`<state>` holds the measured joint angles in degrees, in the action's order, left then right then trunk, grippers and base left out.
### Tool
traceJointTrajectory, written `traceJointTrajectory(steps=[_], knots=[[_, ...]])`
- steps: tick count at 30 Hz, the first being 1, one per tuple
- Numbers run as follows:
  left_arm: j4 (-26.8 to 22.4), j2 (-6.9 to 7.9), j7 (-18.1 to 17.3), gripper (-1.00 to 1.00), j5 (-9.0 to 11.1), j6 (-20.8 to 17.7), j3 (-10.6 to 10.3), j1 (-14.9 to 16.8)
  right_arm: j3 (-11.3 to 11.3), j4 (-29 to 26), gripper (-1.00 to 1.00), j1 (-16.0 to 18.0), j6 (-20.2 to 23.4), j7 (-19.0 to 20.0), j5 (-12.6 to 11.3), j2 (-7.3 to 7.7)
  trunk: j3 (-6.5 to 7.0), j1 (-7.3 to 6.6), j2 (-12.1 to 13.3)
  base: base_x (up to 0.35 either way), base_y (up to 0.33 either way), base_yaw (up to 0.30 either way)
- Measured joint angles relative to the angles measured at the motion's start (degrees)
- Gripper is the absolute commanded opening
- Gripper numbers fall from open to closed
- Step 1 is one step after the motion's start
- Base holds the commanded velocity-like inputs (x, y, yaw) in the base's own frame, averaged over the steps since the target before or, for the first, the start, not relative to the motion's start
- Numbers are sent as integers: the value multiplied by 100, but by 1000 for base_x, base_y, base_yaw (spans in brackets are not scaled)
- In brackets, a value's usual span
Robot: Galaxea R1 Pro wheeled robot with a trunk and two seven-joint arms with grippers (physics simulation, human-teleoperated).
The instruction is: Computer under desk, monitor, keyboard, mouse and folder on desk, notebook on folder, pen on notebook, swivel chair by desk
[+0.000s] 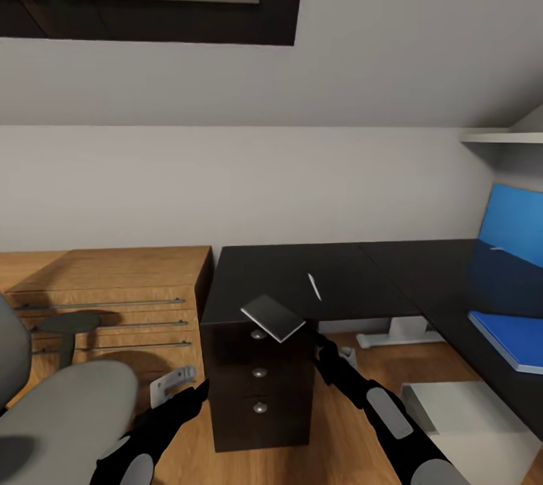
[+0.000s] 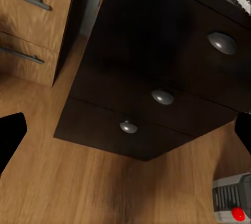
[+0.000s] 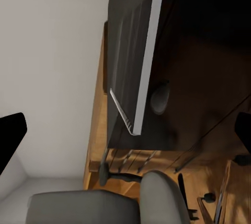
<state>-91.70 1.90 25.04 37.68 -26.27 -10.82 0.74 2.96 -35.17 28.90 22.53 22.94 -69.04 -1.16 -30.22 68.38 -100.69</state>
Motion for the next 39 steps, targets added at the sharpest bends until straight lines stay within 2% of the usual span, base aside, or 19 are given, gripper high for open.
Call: traceJointTrajectory(steps=[7, 11, 13, 22, 25, 29, 35, 39], knots=[[2, 4, 2, 100, 5, 2, 38, 0, -1, 0, 100, 2, 3, -145, -9, -1, 0, 2, 0, 92, 49, 0], [2, 5, 1, 100, 4, 2, 154, 0, -1, 0, 100, 0, 4, -158, -10, -4, 0, 2, 0, 21, 8, 0], [2, 0, -8, 100, 2, 6, 311, 0, -1, 0, 100, 1, 4, -165, -11, -1, 0, 0, 0, 188, 2, 0], [10, 3, -9, 100, 13, -2, 411, 0, -1, 8, 100, 5, 5, -324, -13, -5, 0, 2, 0, 43, 0, 0], [11, -7, -6, 100, 15, 1, 619, 1, -1, 13, 100, 2, 6, -387, -14, -8, 0, 2, 0, 3, 0, 0], [5, -10, -5, 100, 20, 1, 737, 1, -1, 33, 100, -1, 6, -396, -14, -11, 0, 2, 0, 1, 0, 0], [3, -15, -8, 100, 21, -5, 888, 1, 4, 141, 100, 0, 7, -400, -14, -16, -107, 133, -239, 0, 0, 0], [2, -24, -10, 100, 22, -7, 955, 1, 6, 186, 100, 3, 7, -400, -15, -17, -108, 134, -240, 0, 0, 0]])
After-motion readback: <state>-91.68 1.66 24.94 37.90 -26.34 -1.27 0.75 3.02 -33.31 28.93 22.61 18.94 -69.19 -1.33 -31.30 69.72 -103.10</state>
